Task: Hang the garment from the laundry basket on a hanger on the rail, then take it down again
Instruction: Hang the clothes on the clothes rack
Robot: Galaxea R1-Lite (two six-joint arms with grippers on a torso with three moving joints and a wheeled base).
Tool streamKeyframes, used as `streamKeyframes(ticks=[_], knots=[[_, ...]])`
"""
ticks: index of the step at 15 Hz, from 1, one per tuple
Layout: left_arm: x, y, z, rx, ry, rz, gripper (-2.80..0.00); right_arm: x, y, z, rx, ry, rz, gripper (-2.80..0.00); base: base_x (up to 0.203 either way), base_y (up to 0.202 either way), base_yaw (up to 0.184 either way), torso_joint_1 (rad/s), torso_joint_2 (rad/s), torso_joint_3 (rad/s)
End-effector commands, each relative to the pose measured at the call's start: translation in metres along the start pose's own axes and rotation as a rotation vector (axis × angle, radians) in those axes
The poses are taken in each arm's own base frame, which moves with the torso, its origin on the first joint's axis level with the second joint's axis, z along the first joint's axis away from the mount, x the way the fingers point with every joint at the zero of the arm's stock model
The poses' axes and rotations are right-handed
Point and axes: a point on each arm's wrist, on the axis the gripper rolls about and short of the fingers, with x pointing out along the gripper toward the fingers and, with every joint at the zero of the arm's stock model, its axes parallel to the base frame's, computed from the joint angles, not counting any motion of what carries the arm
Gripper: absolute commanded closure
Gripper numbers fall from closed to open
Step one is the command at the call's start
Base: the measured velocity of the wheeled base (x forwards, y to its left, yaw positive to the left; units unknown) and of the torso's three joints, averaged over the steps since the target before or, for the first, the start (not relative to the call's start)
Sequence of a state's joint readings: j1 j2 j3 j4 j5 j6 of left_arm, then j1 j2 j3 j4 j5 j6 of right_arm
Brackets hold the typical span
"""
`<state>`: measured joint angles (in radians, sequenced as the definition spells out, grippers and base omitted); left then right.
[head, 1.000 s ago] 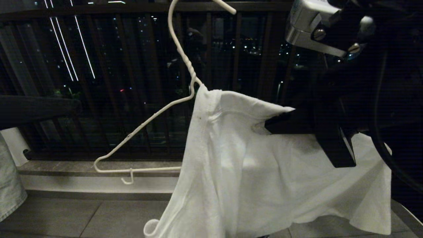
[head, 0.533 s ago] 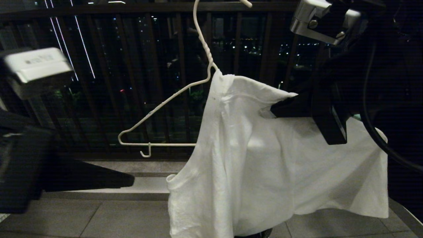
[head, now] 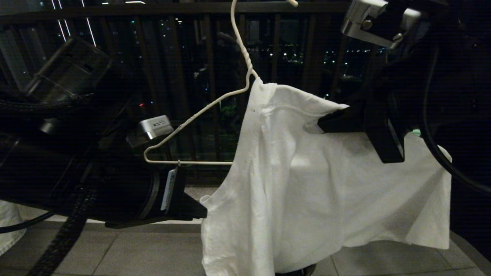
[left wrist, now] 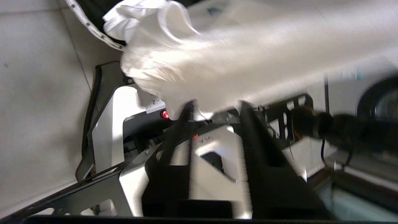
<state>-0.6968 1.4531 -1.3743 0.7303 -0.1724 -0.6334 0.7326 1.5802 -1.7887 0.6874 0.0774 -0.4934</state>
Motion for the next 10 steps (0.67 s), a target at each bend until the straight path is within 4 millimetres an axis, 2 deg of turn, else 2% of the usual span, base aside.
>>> streamKeyframes(ticks=[1, 8, 10], knots=[[0.019, 0.001, 0.006, -0.029, 0.005, 0.049, -2.80, -0.006, -0.001, 0.000, -0.001, -0.005, -0.009, 0.00, 0.000, 0.000, 0.000, 0.000, 0.00, 0.000], [0.016, -0.001, 0.010, -0.088, -0.054, 0.058, -2.80, -0.015, -0.008, -0.005, 0.014, 0.002, -0.044, 0.00, 0.000, 0.000, 0.000, 0.000, 0.00, 0.000], [0.005, -0.003, 0.010, -0.086, -0.106, 0.064, -2.80, -0.015, -0.011, -0.008, 0.020, 0.010, -0.056, 0.00, 0.000, 0.000, 0.000, 0.000, 0.00, 0.000]])
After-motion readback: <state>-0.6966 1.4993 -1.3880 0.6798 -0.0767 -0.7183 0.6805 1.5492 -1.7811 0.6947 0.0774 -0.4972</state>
